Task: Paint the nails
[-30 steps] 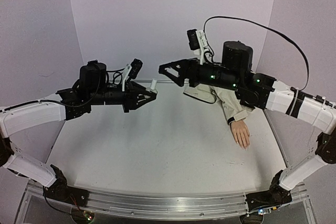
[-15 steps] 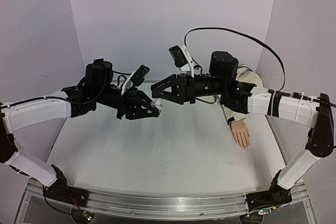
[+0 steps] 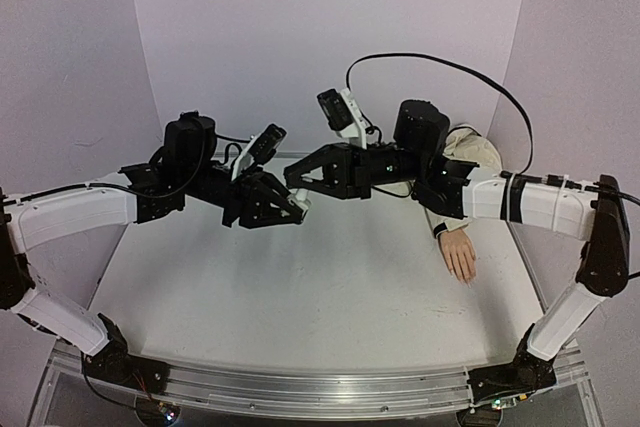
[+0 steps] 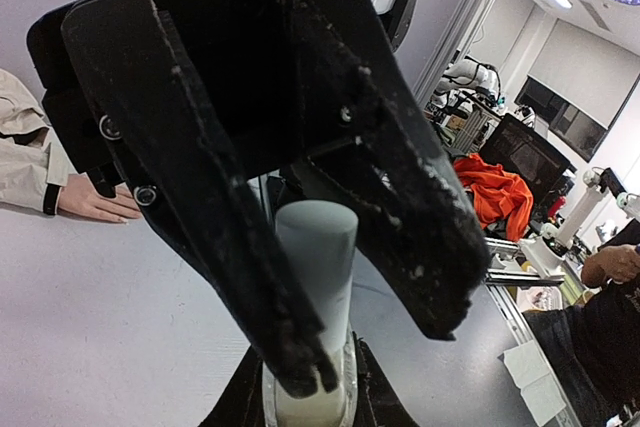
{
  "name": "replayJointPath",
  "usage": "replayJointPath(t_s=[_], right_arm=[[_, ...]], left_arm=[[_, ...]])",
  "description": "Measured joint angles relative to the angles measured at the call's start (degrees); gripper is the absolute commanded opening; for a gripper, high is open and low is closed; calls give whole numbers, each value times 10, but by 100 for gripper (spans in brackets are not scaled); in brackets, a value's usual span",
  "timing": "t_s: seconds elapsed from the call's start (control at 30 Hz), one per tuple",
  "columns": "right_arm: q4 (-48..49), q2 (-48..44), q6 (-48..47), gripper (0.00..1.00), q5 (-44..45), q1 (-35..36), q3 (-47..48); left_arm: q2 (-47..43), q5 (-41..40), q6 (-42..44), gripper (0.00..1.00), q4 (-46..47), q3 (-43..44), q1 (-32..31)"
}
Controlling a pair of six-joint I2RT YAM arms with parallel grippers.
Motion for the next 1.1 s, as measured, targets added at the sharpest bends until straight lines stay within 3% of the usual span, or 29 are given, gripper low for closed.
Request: replayJointPath(t_s=[0.23, 0.37, 0.53, 0.63, 0.83, 1.1], right_arm=[[10, 2, 4, 19, -6, 0, 0], [11, 3, 0, 0, -6, 0, 0], [16, 3, 0, 0, 9, -3, 0], [19, 3, 0, 0, 34, -5, 0], [-14, 9, -1, 0, 174, 4, 2], [-184, 64, 4, 0, 494, 68, 116]], left_arm=[[0, -5, 0, 0, 0, 7, 0], [0, -15, 0, 0, 0, 7, 0], [-10, -62, 8, 0, 0, 6, -2], [-28, -130, 20, 0, -1, -4, -8], [-63, -327, 49, 0, -6, -35, -24], [-65, -555, 105, 0, -27, -48, -37]])
